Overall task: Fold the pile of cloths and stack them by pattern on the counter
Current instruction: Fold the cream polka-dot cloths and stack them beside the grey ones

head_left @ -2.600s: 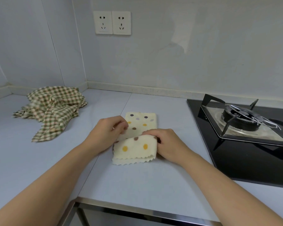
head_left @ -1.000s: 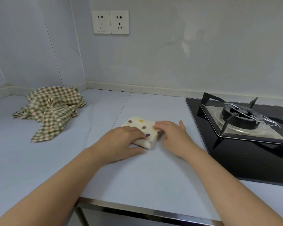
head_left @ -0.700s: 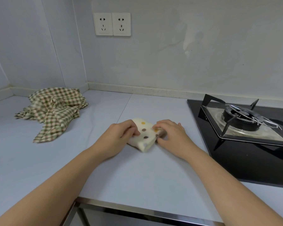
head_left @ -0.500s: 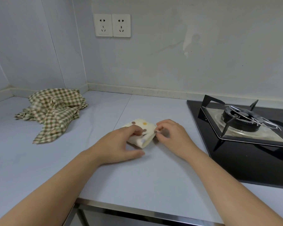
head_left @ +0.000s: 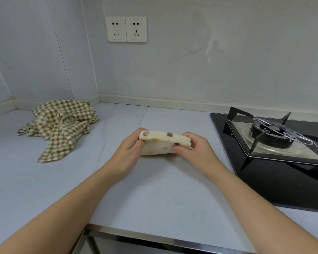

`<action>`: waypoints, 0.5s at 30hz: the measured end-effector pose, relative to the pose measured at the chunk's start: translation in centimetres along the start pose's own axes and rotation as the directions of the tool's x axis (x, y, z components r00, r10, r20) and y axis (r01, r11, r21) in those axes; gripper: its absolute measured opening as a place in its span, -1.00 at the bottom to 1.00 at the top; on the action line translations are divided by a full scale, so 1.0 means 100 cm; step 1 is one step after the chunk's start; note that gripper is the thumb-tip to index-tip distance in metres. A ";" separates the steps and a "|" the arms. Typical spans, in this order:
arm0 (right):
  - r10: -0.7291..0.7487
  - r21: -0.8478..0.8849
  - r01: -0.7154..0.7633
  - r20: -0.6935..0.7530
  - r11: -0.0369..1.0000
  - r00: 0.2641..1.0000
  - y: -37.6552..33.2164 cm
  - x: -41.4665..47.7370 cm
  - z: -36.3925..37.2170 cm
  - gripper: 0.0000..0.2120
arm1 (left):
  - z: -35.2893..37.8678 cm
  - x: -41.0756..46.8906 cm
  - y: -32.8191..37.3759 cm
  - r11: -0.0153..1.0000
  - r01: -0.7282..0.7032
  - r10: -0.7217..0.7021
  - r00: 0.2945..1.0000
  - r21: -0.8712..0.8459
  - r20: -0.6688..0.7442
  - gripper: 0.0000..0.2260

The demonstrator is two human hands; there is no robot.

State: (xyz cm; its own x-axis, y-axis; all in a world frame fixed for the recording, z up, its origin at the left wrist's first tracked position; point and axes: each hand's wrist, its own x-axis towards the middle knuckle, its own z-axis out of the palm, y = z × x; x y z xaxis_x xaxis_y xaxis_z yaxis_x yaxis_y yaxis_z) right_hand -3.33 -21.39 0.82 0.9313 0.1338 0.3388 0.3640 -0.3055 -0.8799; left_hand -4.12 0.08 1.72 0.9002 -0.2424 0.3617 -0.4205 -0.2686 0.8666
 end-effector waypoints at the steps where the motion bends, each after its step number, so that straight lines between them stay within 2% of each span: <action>1: -0.003 0.066 0.004 -0.018 0.998 1.000 -0.002 0.000 -0.001 -0.88 | -0.001 0.001 0.004 0.999 0.012 -0.012 1.000 -0.046 -0.014 -0.75; 3: -0.003 0.177 0.012 -0.052 0.984 0.999 -0.006 0.000 -0.002 -0.91 | -0.004 0.005 0.012 0.992 0.017 -0.023 0.999 -0.128 -0.043 -0.69; 7: 0.048 0.307 -0.021 -0.079 0.951 0.996 -0.013 -0.002 -0.004 -0.89 | -0.011 0.009 0.021 0.983 -0.077 0.070 0.997 -0.169 -0.043 -0.62; 11: 0.119 0.370 -0.084 -0.073 0.925 0.990 -0.017 -0.003 -0.005 -0.89 | -0.011 0.010 0.022 0.994 -0.102 0.103 0.994 -0.033 0.028 -0.80; 15: 0.133 0.338 -0.096 -0.089 0.936 0.987 -0.020 -0.005 -0.003 -0.92 | -0.010 0.010 0.026 0.989 -0.117 0.114 0.993 0.094 0.038 -0.85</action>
State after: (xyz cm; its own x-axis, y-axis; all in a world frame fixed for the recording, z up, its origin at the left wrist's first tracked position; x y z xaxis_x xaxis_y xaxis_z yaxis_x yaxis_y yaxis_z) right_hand -4.52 -21.15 2.55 0.9691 0.0078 0.2467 0.2465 0.0195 -0.9689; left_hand -4.16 0.05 4.65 0.8414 -0.3066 0.4450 -0.5319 -0.3244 0.7822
